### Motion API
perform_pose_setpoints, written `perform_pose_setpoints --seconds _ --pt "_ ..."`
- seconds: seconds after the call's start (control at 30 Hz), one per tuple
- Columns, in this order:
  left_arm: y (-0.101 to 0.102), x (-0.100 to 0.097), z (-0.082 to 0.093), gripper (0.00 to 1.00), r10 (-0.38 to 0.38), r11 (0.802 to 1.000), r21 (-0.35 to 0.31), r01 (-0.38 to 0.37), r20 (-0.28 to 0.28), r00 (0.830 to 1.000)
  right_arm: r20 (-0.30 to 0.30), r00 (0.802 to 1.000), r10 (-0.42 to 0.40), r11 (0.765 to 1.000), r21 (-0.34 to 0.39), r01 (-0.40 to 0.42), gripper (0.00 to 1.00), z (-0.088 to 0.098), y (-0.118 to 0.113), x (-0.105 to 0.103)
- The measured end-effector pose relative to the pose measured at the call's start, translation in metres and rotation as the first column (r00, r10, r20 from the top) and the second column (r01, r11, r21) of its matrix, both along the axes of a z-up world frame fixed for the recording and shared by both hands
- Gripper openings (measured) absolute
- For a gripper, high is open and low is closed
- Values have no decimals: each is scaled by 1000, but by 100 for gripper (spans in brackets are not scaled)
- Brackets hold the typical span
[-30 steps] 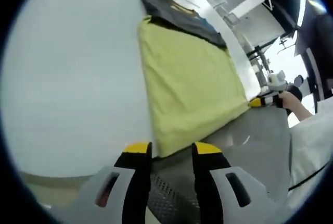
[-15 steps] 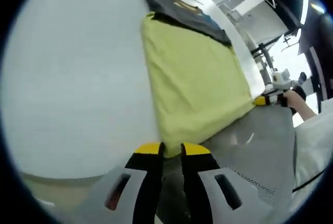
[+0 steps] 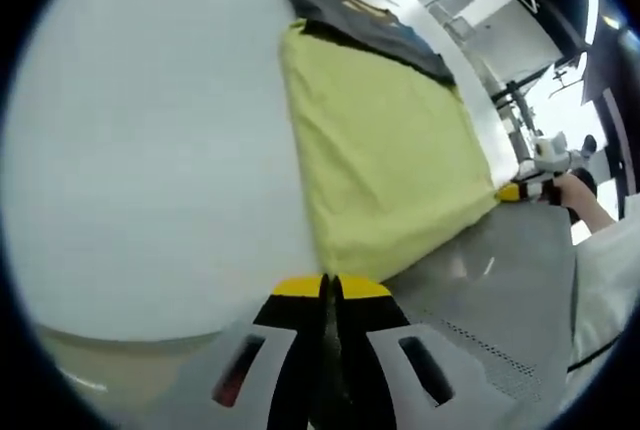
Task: Fold the garment on the visible template until the final outline fits inside the template.
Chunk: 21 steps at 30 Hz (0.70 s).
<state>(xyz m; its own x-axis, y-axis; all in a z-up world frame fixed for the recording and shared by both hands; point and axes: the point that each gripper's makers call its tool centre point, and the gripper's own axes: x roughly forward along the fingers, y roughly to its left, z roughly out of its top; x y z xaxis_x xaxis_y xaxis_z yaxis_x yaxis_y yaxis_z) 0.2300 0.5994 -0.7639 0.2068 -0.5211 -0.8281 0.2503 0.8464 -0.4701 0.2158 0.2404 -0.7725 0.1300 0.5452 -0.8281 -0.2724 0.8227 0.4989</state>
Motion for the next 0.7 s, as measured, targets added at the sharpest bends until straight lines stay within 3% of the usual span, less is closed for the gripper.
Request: perform_pose_setpoints --seconds 0.1,0.37,0.63,0.7 --pt "-2 0 2 0 17 1000 -13 -17 -8 1000 33 999 2 1000 9 -3 3 2 1 2" --pt "-4 -1 11 0 64 995 -72 -65 -22 998 39 999 -23 999 28 22 3 10 1 3" --pt "-8 1 29 0 68 990 -125 -65 15 998 89 991 -104 988 120 93 3 32 2 9" --pt "-8 2 35 0 76 988 -140 -72 23 997 107 987 -118 980 170 99 3 41 5 12"
